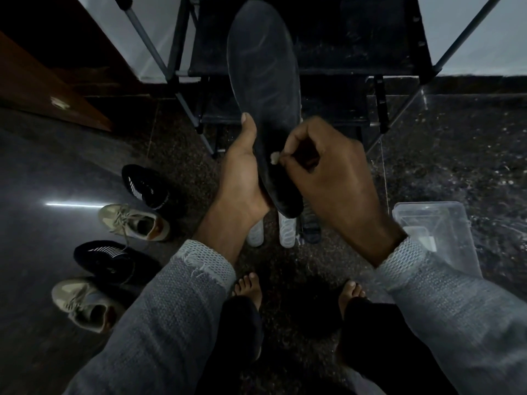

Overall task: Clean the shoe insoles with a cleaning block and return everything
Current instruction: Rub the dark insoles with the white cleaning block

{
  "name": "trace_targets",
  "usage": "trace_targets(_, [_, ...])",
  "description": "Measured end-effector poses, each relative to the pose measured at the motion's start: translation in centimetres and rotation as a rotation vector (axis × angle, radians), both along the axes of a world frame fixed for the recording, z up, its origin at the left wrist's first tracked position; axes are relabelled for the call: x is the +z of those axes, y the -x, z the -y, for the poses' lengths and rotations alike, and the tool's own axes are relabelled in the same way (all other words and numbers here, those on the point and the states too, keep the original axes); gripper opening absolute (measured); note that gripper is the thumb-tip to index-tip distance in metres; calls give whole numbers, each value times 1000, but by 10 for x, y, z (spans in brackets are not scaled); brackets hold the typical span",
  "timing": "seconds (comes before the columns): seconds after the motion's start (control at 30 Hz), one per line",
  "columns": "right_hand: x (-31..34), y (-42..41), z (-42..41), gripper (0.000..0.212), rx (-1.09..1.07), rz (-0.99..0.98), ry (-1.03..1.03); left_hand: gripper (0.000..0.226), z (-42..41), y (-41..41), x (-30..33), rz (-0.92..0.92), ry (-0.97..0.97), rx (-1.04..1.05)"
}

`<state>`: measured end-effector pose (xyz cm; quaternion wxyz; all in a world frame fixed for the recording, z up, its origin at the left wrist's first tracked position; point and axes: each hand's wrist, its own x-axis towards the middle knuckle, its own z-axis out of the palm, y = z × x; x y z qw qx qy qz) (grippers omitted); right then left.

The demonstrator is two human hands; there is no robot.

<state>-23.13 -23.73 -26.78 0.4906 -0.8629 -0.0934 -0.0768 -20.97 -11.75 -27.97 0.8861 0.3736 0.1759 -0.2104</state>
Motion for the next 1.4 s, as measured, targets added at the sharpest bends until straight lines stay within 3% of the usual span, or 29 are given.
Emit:
trace_targets(0.17, [2, 7, -4, 11, 138, -12, -24, 58, -1, -1, -1, -17, -15, 62])
trace_targets(0.43, [-1, -3, -6, 10, -42, 85, -24, 68, 5, 4, -1, -37, -54, -63])
trace_targets(0.6, [-2, 2, -4, 10, 161, 59, -4, 67, 0, 0, -1, -56, -41, 18])
trace_targets(0.8, [-4, -8, 1, 7, -47, 131, 32, 57, 6, 5, -3, -18, -61, -43])
trace_targets(1.4, [-3, -28, 17, 7, -179, 181, 84, 51, 11, 6, -9, -5, -105, -54])
